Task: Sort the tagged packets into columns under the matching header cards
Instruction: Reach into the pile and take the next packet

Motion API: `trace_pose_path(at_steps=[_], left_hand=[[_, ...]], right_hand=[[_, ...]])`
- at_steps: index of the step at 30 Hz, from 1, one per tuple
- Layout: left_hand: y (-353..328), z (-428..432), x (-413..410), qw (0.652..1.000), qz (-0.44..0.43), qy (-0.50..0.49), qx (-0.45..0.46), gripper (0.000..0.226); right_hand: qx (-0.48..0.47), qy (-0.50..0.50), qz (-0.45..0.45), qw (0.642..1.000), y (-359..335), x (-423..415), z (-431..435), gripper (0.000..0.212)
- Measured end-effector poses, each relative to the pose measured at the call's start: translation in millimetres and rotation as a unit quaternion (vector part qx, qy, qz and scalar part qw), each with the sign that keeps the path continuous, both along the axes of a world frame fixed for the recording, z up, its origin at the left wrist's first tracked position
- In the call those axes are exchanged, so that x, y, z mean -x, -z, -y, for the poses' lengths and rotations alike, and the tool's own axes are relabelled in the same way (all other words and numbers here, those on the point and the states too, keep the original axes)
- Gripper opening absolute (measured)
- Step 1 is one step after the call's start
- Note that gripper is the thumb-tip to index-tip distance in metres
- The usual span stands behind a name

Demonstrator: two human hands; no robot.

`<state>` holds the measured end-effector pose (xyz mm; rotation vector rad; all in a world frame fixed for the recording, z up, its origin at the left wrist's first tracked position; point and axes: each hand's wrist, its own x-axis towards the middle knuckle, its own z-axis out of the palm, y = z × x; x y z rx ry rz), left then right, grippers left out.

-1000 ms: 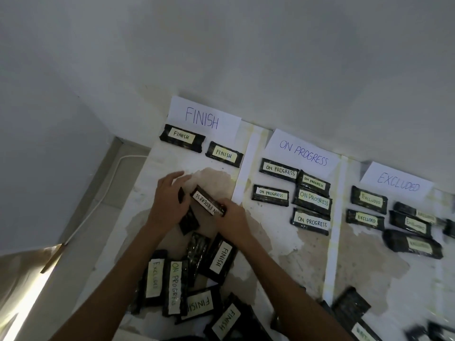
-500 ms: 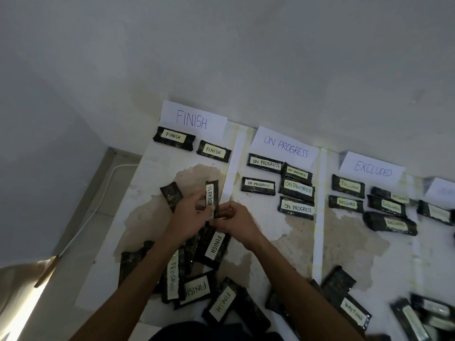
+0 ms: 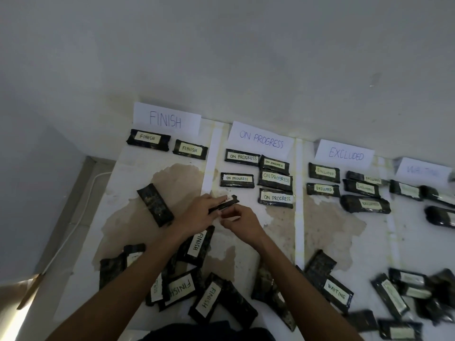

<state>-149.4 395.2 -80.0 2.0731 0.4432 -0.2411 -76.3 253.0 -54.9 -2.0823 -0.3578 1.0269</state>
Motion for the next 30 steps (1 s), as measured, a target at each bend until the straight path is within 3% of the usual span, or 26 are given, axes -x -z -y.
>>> trace_pose_path(at_steps=[4,9,16,20,25,30], left_hand=[[9.3,12.0,-35.6,0.994,0.037,0.04,-0.098,0.053],[24.5,21.5,-70.4,0.981,0.061,0.096,-0.156,0.056],[38.7,26.0,-81.7,0.987,0.048,0.065,-0.142,0.056],[34.4,24.7,-79.4,0.98,0.059,0.078,-0.174,0.057],[20.0,10.9,-61.6,0.969,0.124,0.014,-0.214,0.031],[14.8,-22.7,-11.2,0.982,0.094,-0.049,-0.156,0.029]], right_hand=[[0.086,0.015,0.005,0.996,7.0,-19.2,30.0,0.02],[0.151,-0.028,0.115,0.981,17.2,-28.8,57.6,0.033],[0.19,-0.122,0.186,0.956,30.6,-24.1,69.6,0.038],[0.174,-0.141,0.209,0.952,28.4,-25.4,66.5,0.038],[0.097,-0.169,0.209,0.958,19.2,-23.2,43.7,0.033],[0.046,-0.198,0.203,0.958,13.0,-8.3,3.6,0.034]])
